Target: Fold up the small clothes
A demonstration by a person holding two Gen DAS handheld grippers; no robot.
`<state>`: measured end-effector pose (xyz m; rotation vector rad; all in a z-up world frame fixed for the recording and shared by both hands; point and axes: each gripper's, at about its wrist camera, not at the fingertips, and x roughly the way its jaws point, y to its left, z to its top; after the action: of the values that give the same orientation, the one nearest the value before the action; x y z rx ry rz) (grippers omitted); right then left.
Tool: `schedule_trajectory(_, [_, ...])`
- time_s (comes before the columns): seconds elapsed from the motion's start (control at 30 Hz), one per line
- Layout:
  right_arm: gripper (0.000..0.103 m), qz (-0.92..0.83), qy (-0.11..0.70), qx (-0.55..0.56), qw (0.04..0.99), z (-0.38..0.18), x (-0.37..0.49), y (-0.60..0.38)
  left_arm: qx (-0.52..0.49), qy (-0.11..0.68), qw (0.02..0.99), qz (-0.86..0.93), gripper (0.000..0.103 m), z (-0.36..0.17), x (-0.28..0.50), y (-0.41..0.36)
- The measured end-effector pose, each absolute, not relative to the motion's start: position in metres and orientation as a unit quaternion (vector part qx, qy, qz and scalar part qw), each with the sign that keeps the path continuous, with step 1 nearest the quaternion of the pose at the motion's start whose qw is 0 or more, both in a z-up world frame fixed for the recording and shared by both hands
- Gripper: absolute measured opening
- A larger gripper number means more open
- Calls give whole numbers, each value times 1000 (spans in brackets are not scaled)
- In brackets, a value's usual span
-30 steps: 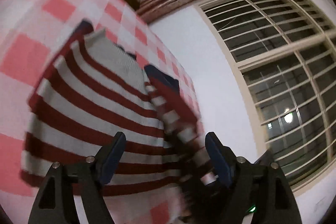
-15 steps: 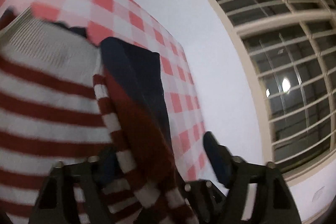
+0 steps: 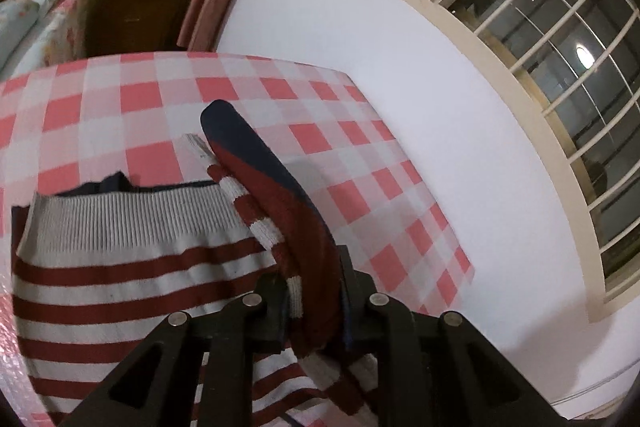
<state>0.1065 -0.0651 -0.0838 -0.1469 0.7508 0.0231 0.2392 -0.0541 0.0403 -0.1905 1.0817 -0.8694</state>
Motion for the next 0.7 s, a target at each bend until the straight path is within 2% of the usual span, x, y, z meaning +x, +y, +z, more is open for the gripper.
schedule_trajectory(0.13, [103,-24,382,-65,922,-86,129,-59,-100,466,781,-404,18,68,235,-25])
schedule_trajectory(0.27, [103,-30,377,-88,922,-87,126,-52,-116,430,810,-382,18,79,235,51])
schedule_trajectory(0.4, [103,-30,376,-111,919,-89,129,-42,-183,444,814,-327,18,12,246,138])
schedule_trajectory(0.53, [103,-29,387,-154,909,-96,138,-29,-248,452,801,-305,18,-69,247,182])
schedule_trajectory(0.7, [103,-39,381,-166,909,-95,138,-32,-249,432,810,-310,18,-80,239,181])
